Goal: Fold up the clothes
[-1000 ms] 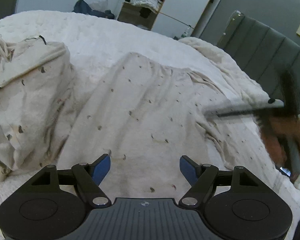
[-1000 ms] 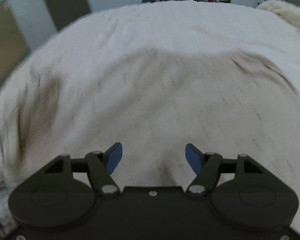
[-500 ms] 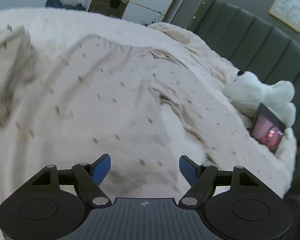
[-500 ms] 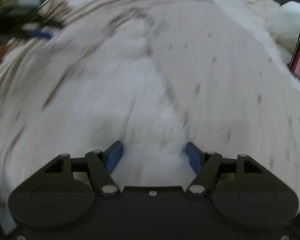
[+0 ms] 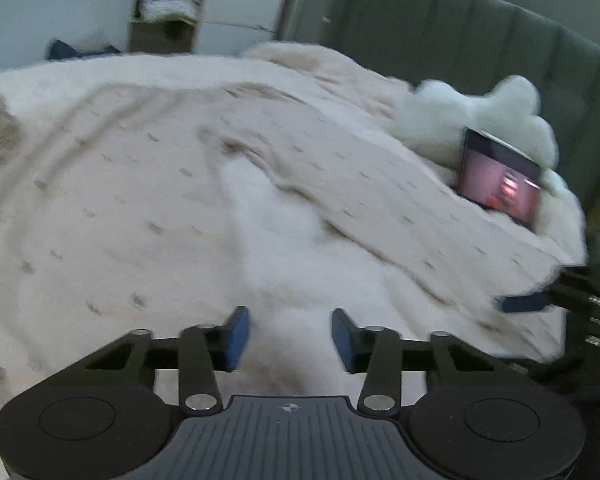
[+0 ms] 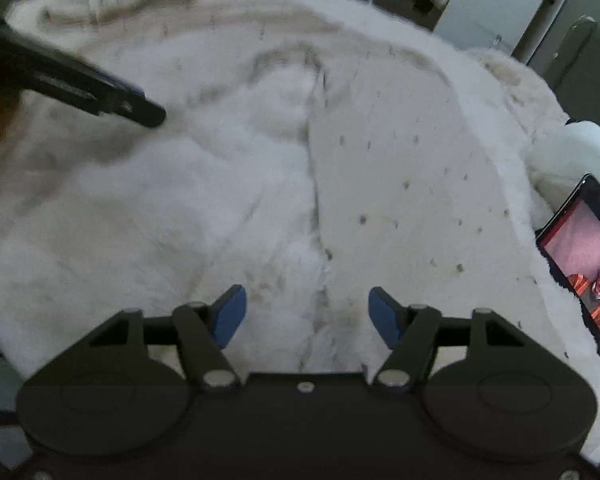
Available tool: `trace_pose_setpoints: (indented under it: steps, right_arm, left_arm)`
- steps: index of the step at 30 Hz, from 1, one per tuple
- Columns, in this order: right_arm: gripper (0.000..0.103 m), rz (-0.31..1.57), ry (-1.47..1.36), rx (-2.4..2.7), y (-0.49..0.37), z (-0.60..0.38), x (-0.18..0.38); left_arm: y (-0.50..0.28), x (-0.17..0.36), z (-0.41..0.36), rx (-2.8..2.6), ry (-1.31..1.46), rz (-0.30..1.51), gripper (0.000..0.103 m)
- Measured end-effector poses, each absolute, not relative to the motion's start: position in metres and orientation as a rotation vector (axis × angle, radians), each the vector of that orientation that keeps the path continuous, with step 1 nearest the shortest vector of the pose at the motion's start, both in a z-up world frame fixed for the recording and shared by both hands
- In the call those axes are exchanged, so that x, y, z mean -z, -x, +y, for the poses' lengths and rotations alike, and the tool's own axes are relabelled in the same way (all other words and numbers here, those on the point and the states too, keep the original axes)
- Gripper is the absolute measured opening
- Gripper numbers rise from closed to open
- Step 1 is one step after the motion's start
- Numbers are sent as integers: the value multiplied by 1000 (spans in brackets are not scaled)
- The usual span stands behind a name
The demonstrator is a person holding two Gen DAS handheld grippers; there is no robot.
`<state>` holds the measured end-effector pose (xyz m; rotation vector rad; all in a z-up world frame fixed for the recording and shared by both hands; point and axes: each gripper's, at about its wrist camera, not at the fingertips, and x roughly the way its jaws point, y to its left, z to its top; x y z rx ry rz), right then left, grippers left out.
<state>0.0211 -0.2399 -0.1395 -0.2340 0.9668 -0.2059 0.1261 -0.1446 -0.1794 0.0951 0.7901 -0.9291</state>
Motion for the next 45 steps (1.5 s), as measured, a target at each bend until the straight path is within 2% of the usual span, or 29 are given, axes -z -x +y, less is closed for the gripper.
trace_pose_setpoints:
  steps: [1,2,10,12,14,17,18,19,20,21,27,30,33,34,36,37,38,41,45]
  right_arm:
    - [57,949,216,183,-26,-236,138]
    - [57,932,199,162,-30,-232,137]
    - [58,854,-5,156,-71,-244,119]
    - [58,824,-104,166,-82,-255,115]
    - [58,799,-209,177,-91,-267,116]
    - [58,803,-371,215,-106,-285,125]
    - [58,801,-397,225,-109,-288,128]
    - [58,798,-417,236,-111,-290,131]
    - [58,797,-412,258,-112,-290,135]
    - [58,801,-388,277,-112,-287,137]
    - [58,902,-197,323,-73,-263,168]
    - [58,906,-189,253,-35,-253,167]
    - [58,868,-222,252,-4,-285,140]
    - [56,855,-233,252,6,-295,131]
    - [54,830,-255,252,26,-317,113]
    - [58,817,-266,252,36,-328,104]
    - [61,805,-277,252,47,-338,95]
    - [63,755,-316,330,77,-392,74]
    - [61,755,-353,452,110,-469,81]
  left_arm:
    - [-126,185,-146,911,-114,815,6]
    - [-126,189,-147,895,-140,825,1]
    - [-125,186,-152,901,-259,846,0]
    - [-125,178,-151,885,-283,817,10]
    - [-127,175,-150,875,-303,794,30]
    - [-131,178,-152,870,-343,787,33]
    - [-133,179,-153,872,-360,792,32]
    - [-134,181,-155,874,-378,799,22]
    - [-134,183,-156,878,-396,807,5]
    - [-134,185,-157,882,-414,815,1]
    - [-122,179,-158,1025,-380,846,0]
    - [-116,177,-159,1091,-351,866,0]
    - [-116,179,-162,1108,-305,899,2]
    - [-116,180,-163,1117,-289,901,6]
    - [-115,176,-163,1139,-247,900,22]
    - [-115,174,-163,1151,-223,898,38]
    - [-114,172,-162,1162,-200,897,46]
    - [-113,165,-162,1196,-130,892,47]
    - [-112,156,-161,1236,-44,881,54]
